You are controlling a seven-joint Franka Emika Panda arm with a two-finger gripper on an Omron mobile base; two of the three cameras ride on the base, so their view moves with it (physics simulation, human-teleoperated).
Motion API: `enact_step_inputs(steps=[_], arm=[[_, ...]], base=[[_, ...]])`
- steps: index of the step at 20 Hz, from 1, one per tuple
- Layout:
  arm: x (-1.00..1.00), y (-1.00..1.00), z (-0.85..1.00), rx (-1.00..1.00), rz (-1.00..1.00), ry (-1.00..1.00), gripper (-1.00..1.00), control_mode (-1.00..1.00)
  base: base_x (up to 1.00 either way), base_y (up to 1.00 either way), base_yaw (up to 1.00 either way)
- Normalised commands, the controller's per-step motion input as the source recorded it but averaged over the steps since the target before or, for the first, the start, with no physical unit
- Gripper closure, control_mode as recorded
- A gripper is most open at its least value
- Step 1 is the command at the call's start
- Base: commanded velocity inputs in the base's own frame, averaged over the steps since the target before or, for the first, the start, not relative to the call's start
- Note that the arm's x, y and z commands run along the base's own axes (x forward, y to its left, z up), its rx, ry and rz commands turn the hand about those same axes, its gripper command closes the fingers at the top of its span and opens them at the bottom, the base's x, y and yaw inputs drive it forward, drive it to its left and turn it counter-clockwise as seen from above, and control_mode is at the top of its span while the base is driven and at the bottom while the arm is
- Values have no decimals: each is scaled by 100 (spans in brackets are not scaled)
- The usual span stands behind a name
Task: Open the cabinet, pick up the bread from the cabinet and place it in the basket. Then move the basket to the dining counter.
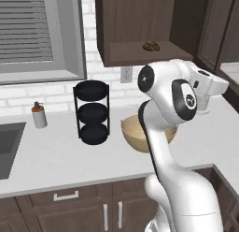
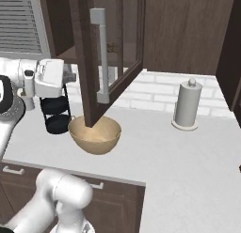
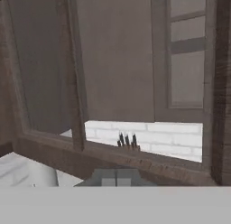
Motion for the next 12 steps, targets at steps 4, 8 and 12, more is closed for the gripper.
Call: enact_step_inputs(steps=[4, 8, 12], arm=[[100, -83, -18, 0, -17, 12, 100, -100], [100, -93, -13, 0, -18, 8, 100, -100], [81, -100, -9, 1, -19, 4, 100, -100]], base=[[0, 0, 0], [0, 0, 0], [0, 0, 0]])
